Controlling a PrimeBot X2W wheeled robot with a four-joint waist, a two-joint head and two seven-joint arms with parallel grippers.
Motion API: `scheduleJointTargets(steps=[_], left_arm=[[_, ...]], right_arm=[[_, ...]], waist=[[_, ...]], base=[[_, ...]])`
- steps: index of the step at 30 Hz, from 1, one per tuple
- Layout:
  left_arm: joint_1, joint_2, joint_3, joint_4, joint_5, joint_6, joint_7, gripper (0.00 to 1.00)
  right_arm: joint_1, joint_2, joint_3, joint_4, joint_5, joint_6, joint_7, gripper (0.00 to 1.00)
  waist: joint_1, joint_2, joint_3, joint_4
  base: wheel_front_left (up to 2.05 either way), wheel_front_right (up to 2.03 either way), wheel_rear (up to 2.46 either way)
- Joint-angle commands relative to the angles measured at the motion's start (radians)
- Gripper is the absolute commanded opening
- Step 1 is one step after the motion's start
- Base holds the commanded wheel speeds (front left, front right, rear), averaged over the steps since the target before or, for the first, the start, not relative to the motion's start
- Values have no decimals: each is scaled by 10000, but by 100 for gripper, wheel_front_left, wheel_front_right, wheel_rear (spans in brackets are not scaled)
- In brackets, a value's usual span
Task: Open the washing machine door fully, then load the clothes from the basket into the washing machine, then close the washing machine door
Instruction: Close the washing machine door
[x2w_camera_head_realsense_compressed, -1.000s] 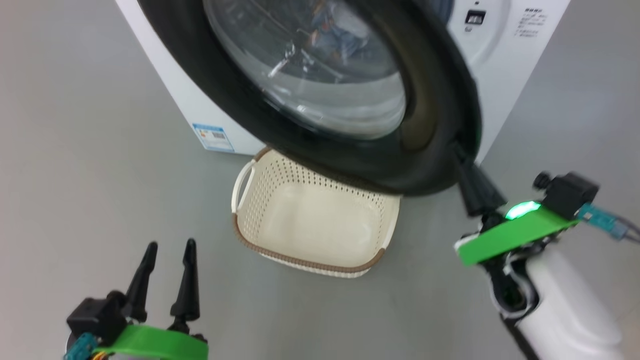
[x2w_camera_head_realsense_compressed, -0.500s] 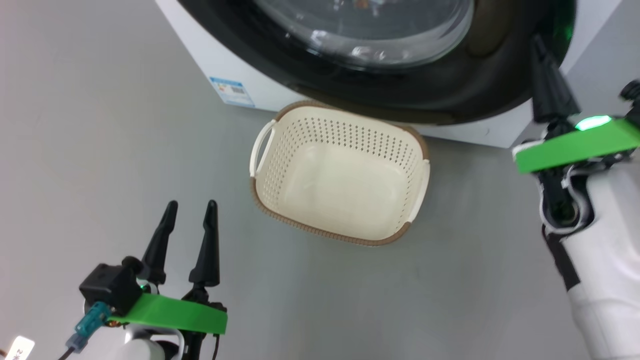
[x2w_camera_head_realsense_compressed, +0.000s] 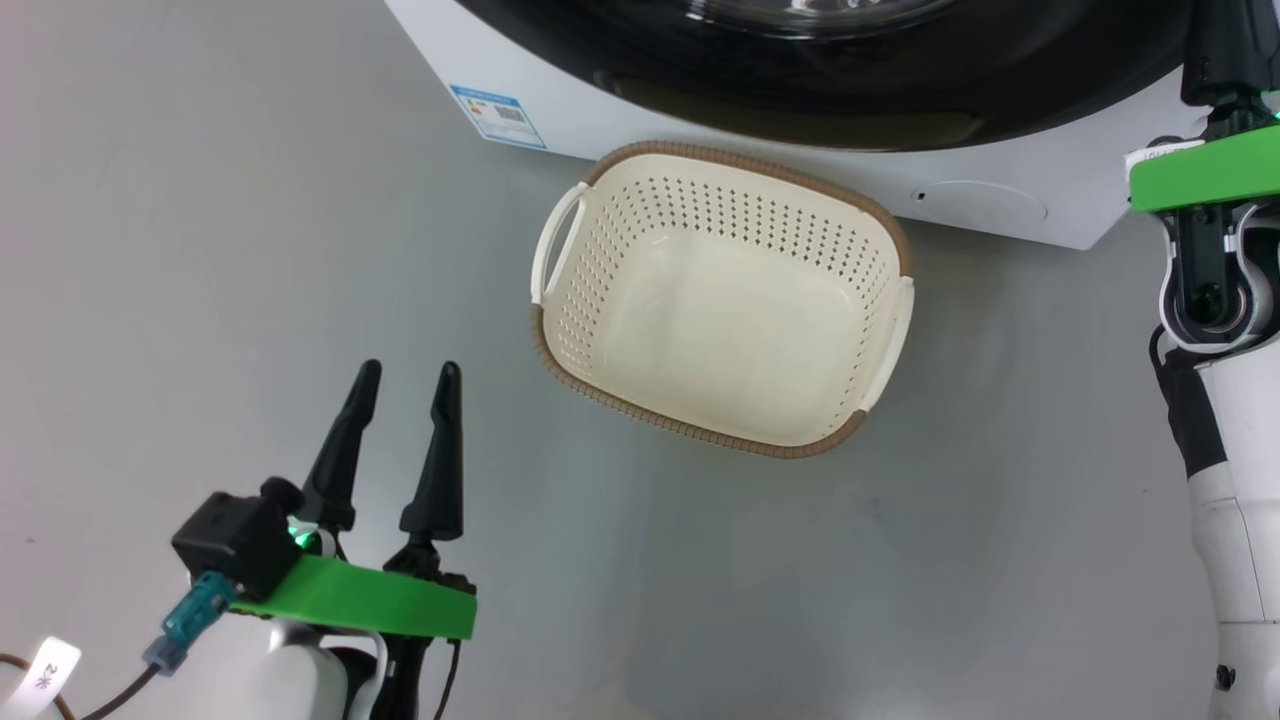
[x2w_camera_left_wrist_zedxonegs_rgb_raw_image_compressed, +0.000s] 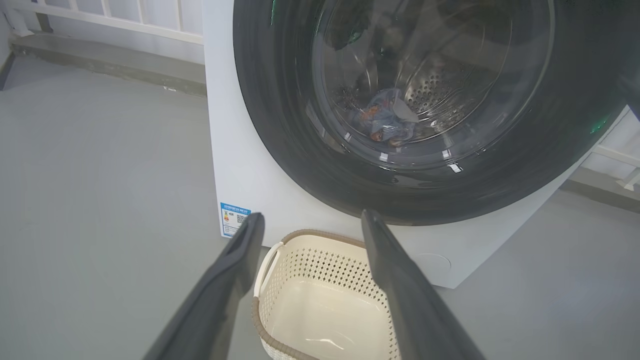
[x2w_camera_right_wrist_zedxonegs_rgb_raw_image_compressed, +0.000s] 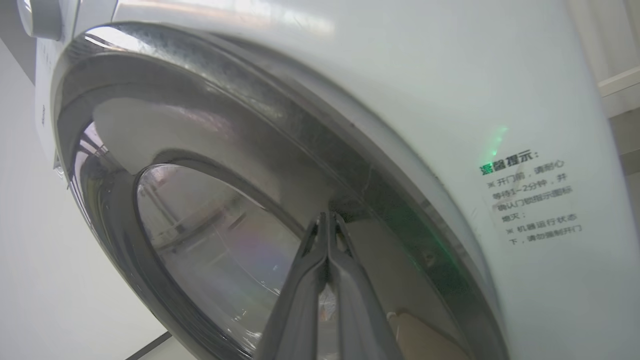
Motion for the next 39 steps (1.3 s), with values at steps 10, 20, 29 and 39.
scheduleJointTargets(steps=[10, 20, 29, 39], left_arm=[[-316, 180, 145, -170, -105, -25, -63, 100], [-181, 180, 162, 137, 49, -25, -63, 100], [181, 457, 428, 740, 245, -25, -63, 100], [752, 1092, 819, 1233, 287, -25, -63, 100]], right_arm=[[-446, -29, 102, -152, -162, 14, -48, 0], [214, 125, 452, -84, -117, 14, -48, 0], [1801, 7, 1434, -34, -262, 14, -48, 100], [3849, -3, 2012, -288, -279, 14, -48, 100]], waist=[[0, 0, 71, 175], [0, 0, -307, 3], [0, 0, -1064, -531], [0, 0, -2093, -1569]], base=[[0, 0, 0], [0, 0, 0], [0, 0, 0], [0, 0, 0]])
